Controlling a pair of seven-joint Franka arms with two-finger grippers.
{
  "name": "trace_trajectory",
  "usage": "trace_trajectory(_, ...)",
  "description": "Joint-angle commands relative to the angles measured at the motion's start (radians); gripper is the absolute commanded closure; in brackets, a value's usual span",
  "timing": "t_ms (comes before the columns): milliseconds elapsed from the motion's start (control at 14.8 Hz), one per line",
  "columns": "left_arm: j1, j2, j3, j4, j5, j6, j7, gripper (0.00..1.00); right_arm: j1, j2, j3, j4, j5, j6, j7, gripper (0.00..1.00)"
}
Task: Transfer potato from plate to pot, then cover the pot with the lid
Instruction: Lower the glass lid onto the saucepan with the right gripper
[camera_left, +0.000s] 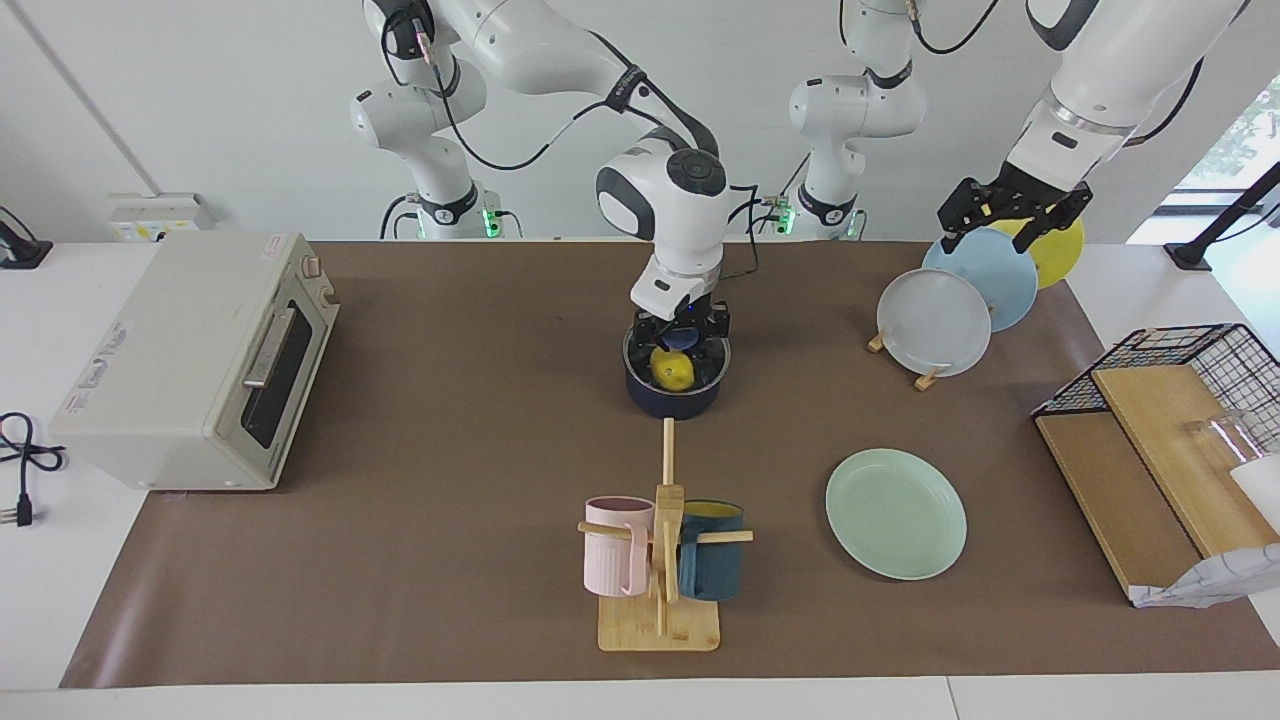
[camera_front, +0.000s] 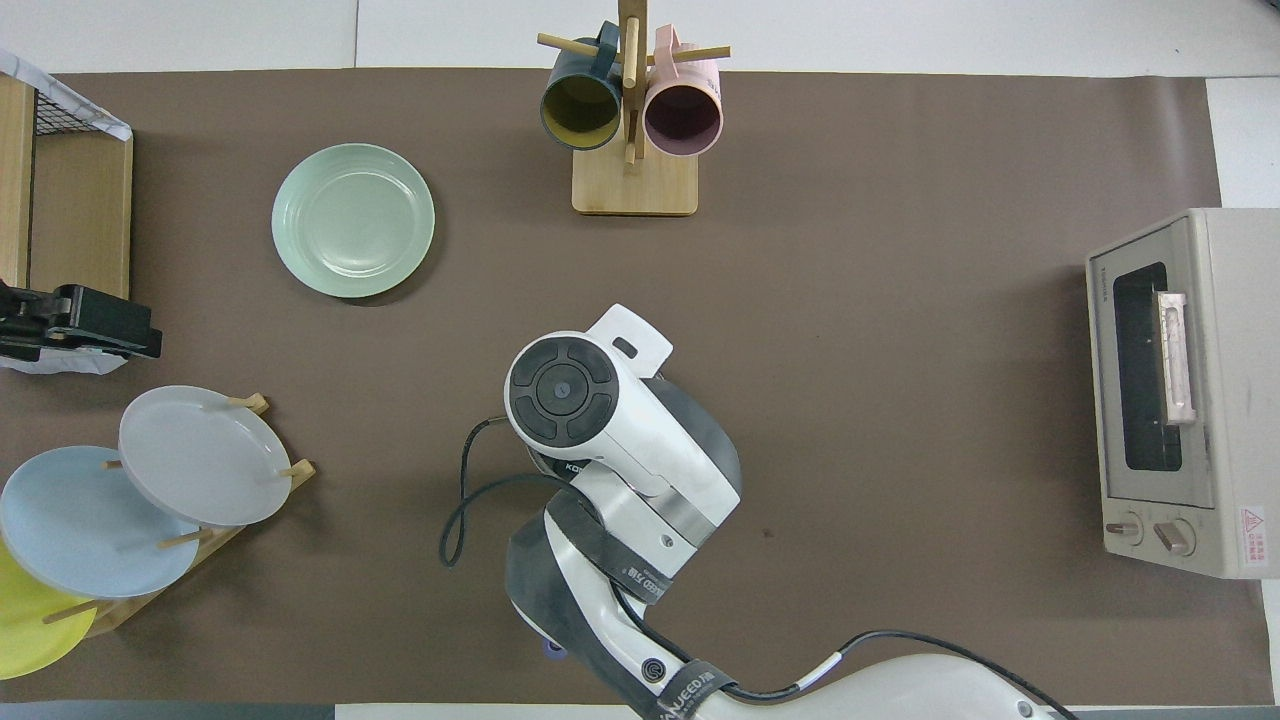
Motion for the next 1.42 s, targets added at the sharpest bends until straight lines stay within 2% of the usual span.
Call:
trace_trajectory(0, 0.007, 0.005, -0.007, 0.017, 0.023, 0.005, -0.004, 0.00, -0.006, -0.014, 0.010, -0.036, -0.001, 0.030, 0.017, 0.29)
trace_trajectory(203, 0.014, 0.003, -0.007, 0.012, 0.023, 0.007, 0.008, 0.00, -0.006, -0.013, 0.008, -0.022, -0.001, 0.026, 0.015, 0.28)
trace_trajectory(271, 0.014, 0.002, -0.007, 0.011, 0.023, 0.007, 0.008, 0.00, -0.008, -0.013, 0.008, -0.014, -0.001, 0.021, 0.015, 0.25)
trace_trajectory(339, 0.014, 0.002, -0.007, 0.011, 0.022, 0.007, 0.003, 0.00, -0.008, -0.013, 0.007, 0.001, -0.002, 0.012, 0.015, 0.07)
trace_trajectory(407, 0.014, 0.002, -0.007, 0.009, 0.022, 0.007, -0.003, 0.00, -0.009, -0.014, 0.004, 0.009, -0.007, 0.003, 0.012, 0.00)
trace_trajectory(610, 0.013, 0.002, -0.007, 0.008, 0.022, 0.007, 0.000, 0.00, -0.037, -0.045, 0.002, 0.044, -0.027, -0.054, 0.003, 0.00)
trace_trajectory(881, 0.013, 0.000, -0.006, 0.008, 0.023, 0.005, -0.003, 0.00, -0.066, -0.072, 0.002, 0.163, -0.024, -0.210, -0.003, 0.00)
trace_trajectory(949, 0.013, 0.000, -0.007, 0.008, 0.023, 0.004, -0.004, 0.00, -0.098, -0.085, 0.004, 0.193, -0.024, -0.267, -0.027, 0.00)
trace_trajectory(1153, 0.013, 0.000, -0.006, 0.008, 0.022, -0.001, -0.004, 0.00, -0.245, -0.153, 0.004, 0.257, -0.008, -0.443, -0.251, 0.00)
trace_trajectory(1356, 0.014, -0.001, -0.006, 0.008, 0.023, -0.005, -0.003, 0.00, -0.396, -0.261, 0.002, 0.253, 0.007, -0.592, -0.466, 0.00)
